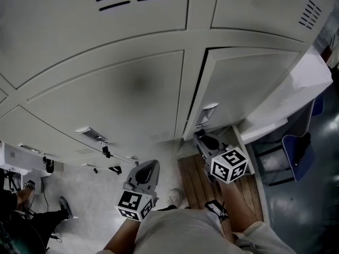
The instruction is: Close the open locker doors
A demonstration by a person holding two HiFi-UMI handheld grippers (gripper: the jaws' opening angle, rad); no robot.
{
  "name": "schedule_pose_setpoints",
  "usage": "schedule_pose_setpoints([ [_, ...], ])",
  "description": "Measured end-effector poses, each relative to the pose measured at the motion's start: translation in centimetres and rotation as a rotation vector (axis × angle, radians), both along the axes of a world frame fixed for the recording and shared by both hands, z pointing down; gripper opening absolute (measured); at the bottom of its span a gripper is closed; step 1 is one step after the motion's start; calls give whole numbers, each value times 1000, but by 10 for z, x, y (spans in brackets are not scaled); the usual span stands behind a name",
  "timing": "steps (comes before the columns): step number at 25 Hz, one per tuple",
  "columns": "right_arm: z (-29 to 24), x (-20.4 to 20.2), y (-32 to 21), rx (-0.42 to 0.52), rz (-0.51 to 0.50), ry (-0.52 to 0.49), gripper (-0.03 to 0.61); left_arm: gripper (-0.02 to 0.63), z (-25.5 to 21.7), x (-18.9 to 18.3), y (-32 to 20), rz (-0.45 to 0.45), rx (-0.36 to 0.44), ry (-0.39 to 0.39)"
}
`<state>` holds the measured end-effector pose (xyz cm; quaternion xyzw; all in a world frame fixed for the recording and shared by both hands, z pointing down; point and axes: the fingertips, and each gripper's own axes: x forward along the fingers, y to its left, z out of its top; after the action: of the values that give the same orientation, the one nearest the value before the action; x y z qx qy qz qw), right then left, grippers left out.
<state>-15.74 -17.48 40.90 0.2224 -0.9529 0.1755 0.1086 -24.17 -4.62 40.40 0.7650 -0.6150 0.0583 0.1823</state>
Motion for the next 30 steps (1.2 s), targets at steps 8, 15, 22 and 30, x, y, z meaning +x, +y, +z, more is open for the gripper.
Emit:
schedule_pose_setpoints([
  [8,0,-1,0,7,10,3,28,14,-1,5,-4,24,3,-1],
  [15,-11,0,-4,43,27,-5,28,14,-3,14,-10,63,7,0],
  [22,-11,5,-13,46,47,2,28,14,-8,23,-17,91,19,1],
  [30,-12,-2,-20,52,44,-3,28,14,-5,14,-12,60,8,2],
])
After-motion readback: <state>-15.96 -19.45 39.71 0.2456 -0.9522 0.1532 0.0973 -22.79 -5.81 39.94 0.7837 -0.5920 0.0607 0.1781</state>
